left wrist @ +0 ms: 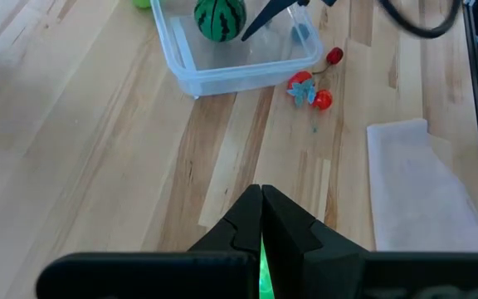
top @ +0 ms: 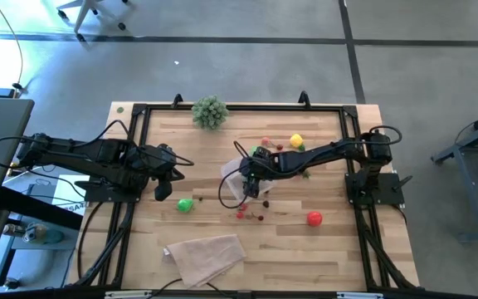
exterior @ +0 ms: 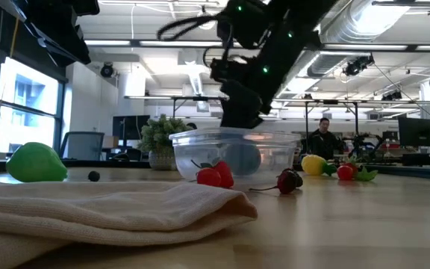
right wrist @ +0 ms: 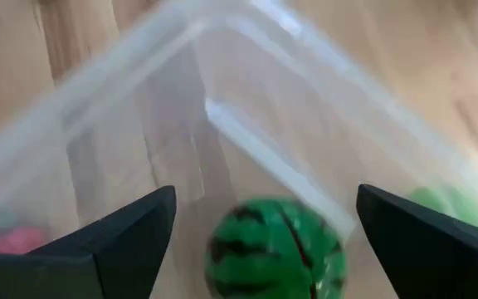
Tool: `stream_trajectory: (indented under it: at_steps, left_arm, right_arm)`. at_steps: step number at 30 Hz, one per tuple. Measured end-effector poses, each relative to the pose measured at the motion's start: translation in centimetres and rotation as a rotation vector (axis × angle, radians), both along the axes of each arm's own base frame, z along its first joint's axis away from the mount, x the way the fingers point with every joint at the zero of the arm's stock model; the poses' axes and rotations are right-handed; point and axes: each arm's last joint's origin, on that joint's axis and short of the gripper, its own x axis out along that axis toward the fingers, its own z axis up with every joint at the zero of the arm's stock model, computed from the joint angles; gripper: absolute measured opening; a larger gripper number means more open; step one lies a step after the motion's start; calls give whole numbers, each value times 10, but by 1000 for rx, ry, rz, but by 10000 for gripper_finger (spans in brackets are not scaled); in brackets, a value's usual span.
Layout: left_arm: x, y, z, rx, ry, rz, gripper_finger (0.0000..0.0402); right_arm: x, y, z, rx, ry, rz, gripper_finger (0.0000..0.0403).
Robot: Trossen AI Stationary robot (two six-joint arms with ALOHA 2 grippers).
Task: Pick and placing Produce into tupperware
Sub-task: Adjust the transparent bin
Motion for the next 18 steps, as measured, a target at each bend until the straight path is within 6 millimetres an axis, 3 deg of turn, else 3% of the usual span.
stream_trajectory:
  at_steps: [6,10,18]
  left_arm:
    - [0,0,0,0,0,0,1]
    - [0,0,0,0,0,0,1]
    - [0,0,0,0,0,0,1]
  right_arm:
    - [11,-1,23,-31,-48,2,366]
    - [12,-3,22,-28,-54,-7,350]
    - [18,-9,7,19,-45,-17,269]
